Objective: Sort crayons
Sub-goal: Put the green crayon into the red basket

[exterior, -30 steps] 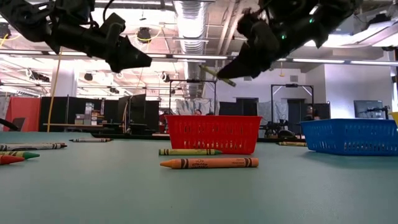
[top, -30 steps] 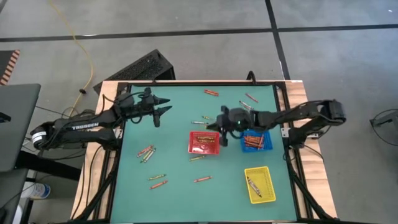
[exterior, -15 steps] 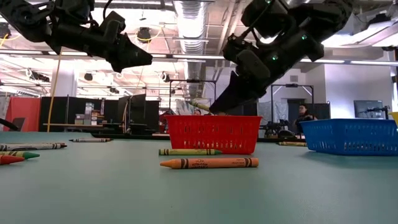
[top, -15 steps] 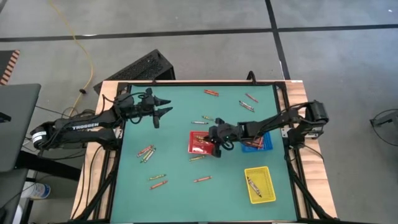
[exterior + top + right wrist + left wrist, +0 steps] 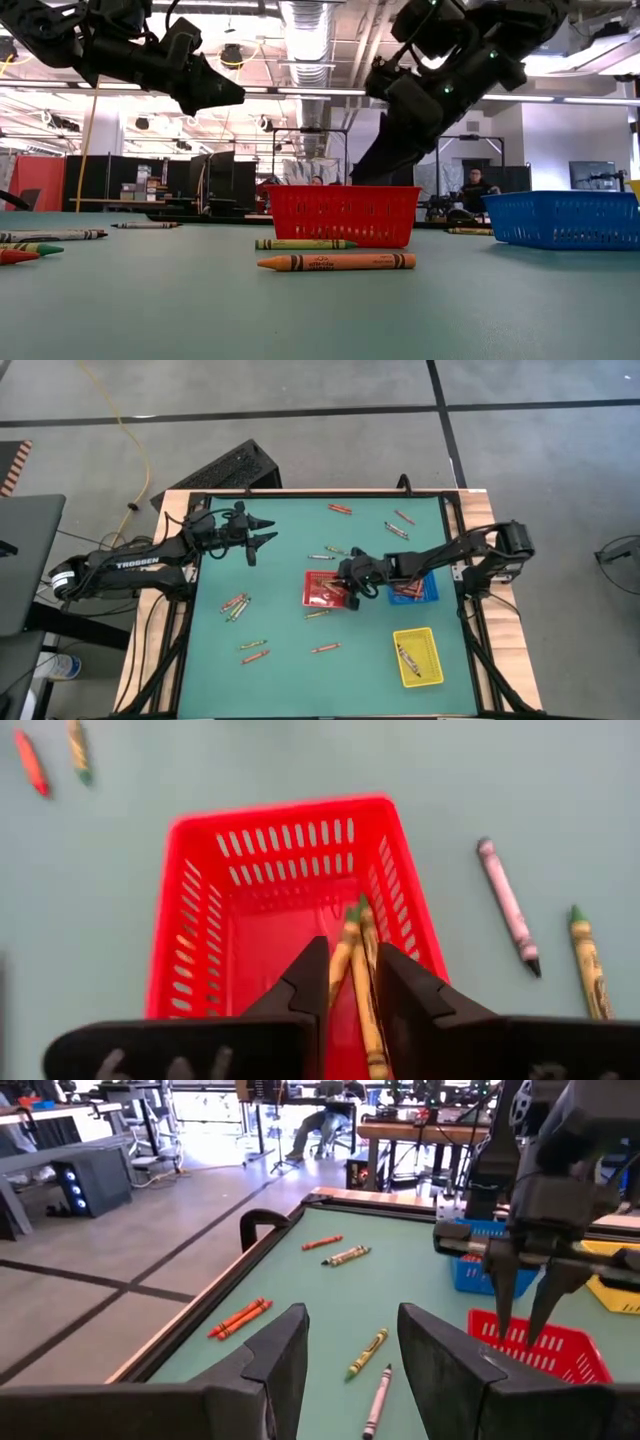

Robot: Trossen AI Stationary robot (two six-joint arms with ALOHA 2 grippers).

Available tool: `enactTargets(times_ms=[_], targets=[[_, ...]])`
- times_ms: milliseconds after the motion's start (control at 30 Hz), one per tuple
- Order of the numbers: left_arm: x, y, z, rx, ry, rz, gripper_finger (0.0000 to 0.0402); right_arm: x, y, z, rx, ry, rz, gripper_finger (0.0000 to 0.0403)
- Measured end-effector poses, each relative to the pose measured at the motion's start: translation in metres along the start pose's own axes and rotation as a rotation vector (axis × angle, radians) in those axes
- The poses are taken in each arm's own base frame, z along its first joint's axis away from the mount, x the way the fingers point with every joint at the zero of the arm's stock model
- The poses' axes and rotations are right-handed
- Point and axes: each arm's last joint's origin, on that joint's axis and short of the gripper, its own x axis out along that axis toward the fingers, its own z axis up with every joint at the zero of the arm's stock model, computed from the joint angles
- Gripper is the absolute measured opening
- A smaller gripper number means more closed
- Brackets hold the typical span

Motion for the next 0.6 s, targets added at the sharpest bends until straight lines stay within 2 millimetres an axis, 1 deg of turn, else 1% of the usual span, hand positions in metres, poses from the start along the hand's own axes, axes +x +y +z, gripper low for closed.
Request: enactTargets(times_ms=[100,200,333,433,533,600], targets=[[0.000,0.000,0.000,0.013,0.001,0.000,0.0146,-0.013,-0.001,0.004,-0.004,0.011,0.003,0.0083],[0.001,0.000,-0.002,0.013,0.012,0.000,0.0146,-0.031,0.001,0.009,-0.019,0.007,0.013,0.0082],[0.003,-0.001,-0.009,-0.008,0.076,-0.032,0.0146,-0.055,0.011,0.017,-0.069,-0.040,0.051,0.0082],[0.003,-0.003,-0.017,-0.101,0.155,-0.107,0.0146,-0.069,0.021,0.022,-0.115,-0.096,0.091,0.0082],[0.003,-0.009,-0.015,-0.217,0.240,-0.209,0.0146,-0.078,0.029,0.026,-0.144,-0.151,0.121,0.0082],[0.003,-0.015,-0.014,-0.257,0.326,-0.247,0.0146,-0.080,0.034,0.028,-0.148,-0.177,0.138,0.0082]])
